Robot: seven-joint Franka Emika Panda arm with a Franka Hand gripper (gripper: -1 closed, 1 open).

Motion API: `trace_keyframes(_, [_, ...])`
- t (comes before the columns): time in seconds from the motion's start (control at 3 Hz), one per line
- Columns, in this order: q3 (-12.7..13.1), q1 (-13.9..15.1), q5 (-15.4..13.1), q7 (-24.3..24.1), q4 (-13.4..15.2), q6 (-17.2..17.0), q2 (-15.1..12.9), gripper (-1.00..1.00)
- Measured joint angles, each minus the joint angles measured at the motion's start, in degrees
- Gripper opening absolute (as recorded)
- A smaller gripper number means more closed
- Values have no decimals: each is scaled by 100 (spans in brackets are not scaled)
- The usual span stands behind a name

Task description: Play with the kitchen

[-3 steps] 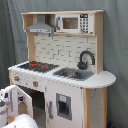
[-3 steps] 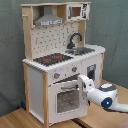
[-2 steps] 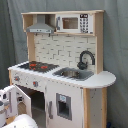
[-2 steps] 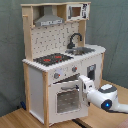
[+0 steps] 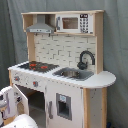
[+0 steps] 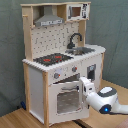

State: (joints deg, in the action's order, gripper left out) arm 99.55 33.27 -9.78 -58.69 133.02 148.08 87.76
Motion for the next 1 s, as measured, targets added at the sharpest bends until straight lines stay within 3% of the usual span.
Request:
trace_keyframes(0.33, [55, -8, -243, -248, -212, -459, -39, -100])
trace_keyframes(1.0, [157, -82, -336, -407, -777, -1451, -52, -100])
